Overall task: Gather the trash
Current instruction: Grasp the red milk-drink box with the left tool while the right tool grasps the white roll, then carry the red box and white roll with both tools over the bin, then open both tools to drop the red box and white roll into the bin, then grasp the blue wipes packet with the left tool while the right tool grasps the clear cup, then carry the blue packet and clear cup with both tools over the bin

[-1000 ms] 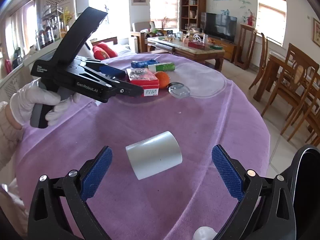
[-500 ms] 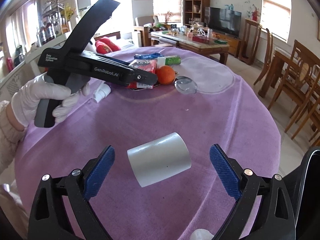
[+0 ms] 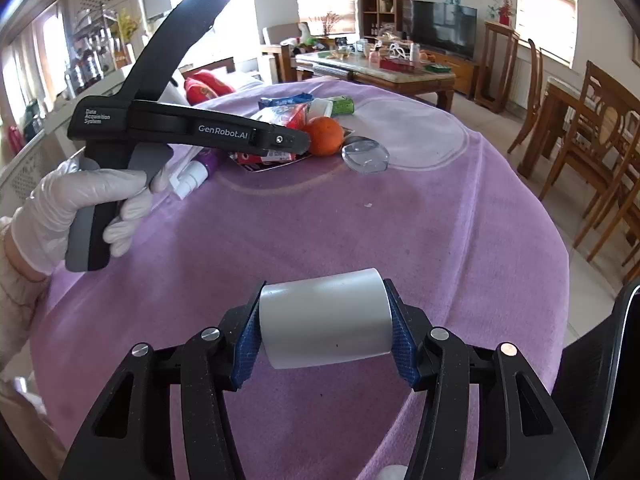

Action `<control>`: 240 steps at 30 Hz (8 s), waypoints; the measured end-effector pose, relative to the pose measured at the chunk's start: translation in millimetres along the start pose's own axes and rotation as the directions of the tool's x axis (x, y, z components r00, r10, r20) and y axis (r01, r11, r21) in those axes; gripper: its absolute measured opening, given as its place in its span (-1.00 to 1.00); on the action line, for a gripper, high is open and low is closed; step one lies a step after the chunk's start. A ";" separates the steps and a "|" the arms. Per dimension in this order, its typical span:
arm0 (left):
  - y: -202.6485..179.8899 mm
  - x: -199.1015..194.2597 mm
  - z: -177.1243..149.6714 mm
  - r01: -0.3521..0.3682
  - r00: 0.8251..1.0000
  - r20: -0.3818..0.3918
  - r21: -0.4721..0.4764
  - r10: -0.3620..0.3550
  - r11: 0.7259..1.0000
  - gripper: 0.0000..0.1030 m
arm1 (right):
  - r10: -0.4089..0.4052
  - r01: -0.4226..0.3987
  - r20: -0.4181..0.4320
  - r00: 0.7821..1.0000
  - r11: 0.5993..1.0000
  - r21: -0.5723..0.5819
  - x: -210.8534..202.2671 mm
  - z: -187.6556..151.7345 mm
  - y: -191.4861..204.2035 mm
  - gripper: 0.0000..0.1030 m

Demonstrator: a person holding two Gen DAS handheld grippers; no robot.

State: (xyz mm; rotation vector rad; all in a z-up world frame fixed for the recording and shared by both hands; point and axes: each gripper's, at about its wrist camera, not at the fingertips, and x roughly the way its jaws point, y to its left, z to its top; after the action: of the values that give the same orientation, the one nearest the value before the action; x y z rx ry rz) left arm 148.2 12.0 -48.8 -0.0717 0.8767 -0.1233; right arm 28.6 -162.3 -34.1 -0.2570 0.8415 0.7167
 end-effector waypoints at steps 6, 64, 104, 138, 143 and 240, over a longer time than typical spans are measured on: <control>12.0 -10.4 -1.6 0.018 0.999 0.032 -0.059 -0.016 0.998 0.09 | 0.006 -0.006 0.011 1.000 1.000 0.016 -3.0 -0.3 -1.4 0.03; -276.1 -51.6 -15.3 0.393 0.881 0.130 0.332 -0.454 0.858 -0.04 | -0.330 0.036 0.355 0.875 0.775 0.631 -227.1 -164.5 -202.8 -0.02; -326.3 -20.0 -37.9 0.327 0.925 0.033 0.440 -0.379 0.836 0.60 | -0.423 0.079 0.313 0.850 0.691 0.718 -222.7 -205.5 -230.4 0.48; 65.3 -24.3 51.2 -0.034 0.987 0.157 -0.028 0.038 0.999 0.80 | -0.169 0.122 0.248 0.954 0.973 0.197 -30.5 69.2 -20.7 0.82; 80.1 11.6 63.0 -0.074 0.995 0.064 0.030 0.072 0.997 0.71 | -0.158 0.146 0.114 0.981 0.983 0.107 25.3 93.4 -4.0 0.43; -254.1 -71.4 -6.1 0.341 0.891 0.144 0.413 -0.431 0.844 -0.19 | -0.294 0.050 0.389 0.873 0.848 0.528 -248.5 -104.2 -165.6 -0.68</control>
State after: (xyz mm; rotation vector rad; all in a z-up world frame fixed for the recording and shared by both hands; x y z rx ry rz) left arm 78.4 -230.0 30.5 0.0983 0.5797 -0.6552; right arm -34.3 -452.5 74.6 0.3032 0.5121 0.3332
